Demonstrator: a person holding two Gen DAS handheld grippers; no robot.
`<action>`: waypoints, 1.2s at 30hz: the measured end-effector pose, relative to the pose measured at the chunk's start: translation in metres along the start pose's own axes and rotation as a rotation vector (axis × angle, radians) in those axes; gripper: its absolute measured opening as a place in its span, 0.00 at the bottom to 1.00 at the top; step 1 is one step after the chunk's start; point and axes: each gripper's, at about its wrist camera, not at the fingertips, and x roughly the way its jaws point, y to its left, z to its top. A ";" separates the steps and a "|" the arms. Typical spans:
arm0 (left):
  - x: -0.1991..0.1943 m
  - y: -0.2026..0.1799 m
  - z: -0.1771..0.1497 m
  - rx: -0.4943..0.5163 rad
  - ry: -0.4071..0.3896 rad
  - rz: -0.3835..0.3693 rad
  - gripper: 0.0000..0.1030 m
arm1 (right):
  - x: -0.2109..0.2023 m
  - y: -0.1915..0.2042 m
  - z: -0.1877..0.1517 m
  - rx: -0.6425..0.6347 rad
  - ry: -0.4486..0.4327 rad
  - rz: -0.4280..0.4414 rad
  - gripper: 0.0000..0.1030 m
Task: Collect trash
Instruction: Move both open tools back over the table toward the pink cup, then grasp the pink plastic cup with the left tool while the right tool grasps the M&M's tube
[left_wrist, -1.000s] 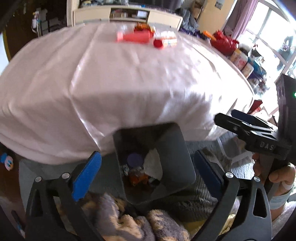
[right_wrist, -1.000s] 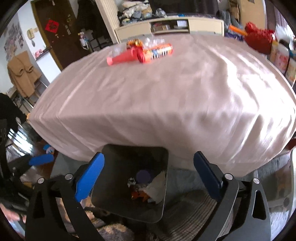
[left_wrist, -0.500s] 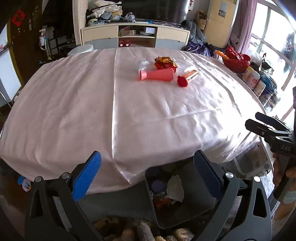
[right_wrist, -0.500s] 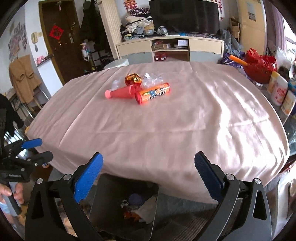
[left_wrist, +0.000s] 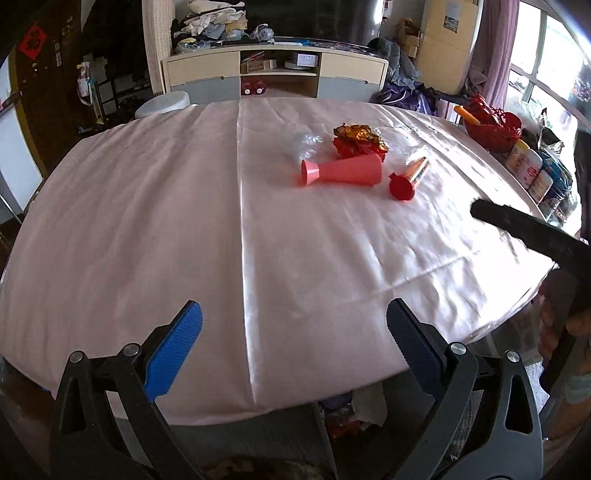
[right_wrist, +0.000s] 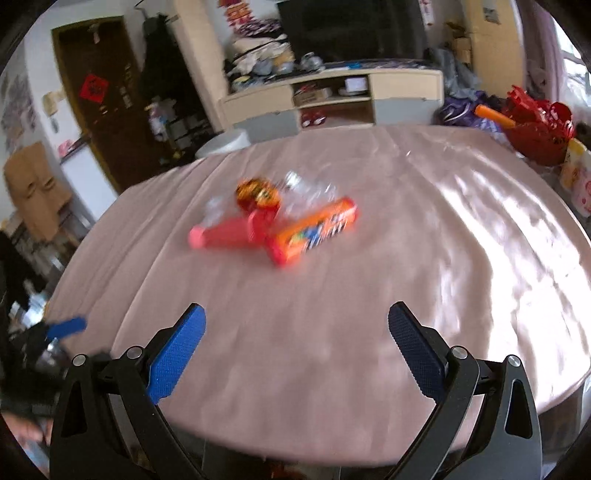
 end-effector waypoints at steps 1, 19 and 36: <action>0.003 0.001 0.002 0.002 -0.001 0.000 0.92 | 0.006 0.001 0.003 0.006 0.002 -0.002 0.94; 0.046 0.012 0.059 0.038 -0.027 -0.030 0.91 | 0.088 0.014 0.030 0.079 0.099 -0.087 0.49; 0.100 -0.023 0.113 0.159 -0.031 -0.170 0.84 | 0.068 -0.031 0.022 0.059 0.100 -0.116 0.45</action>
